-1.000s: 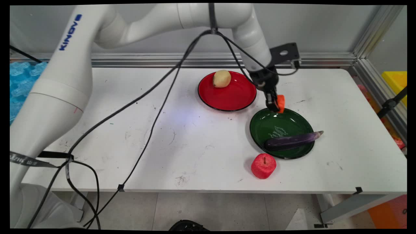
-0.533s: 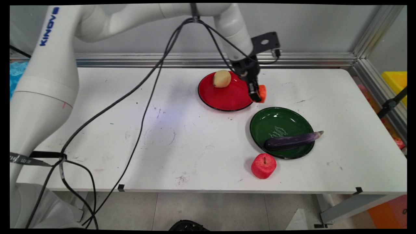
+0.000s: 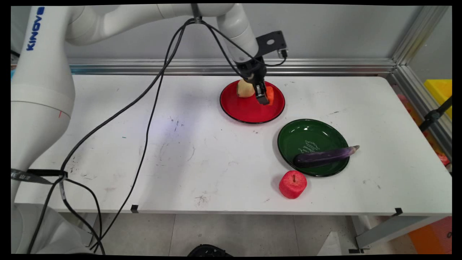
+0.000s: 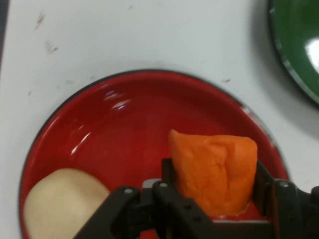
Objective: Place the picked object on the red plate
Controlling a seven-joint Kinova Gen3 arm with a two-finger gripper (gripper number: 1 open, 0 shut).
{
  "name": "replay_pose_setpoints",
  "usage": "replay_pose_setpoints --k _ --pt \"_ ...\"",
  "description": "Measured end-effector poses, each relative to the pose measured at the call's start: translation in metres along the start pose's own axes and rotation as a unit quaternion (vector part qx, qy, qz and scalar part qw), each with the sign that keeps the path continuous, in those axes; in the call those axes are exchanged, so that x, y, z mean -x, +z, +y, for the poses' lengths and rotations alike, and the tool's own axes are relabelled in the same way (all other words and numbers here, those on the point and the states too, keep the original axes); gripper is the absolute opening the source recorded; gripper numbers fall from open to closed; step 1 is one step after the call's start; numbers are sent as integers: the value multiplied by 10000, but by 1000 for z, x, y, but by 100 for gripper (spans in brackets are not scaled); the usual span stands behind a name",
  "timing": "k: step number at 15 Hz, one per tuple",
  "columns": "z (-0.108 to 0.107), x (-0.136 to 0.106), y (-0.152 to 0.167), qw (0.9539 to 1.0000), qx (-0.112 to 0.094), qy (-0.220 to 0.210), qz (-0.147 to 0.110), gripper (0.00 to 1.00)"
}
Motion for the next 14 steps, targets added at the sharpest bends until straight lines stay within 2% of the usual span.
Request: replay_pose_setpoints --k 6,14 --pt "-20 21 14 9997 -197 -165 -36 0" --pt "-30 37 32 9991 -238 -355 -11 0"
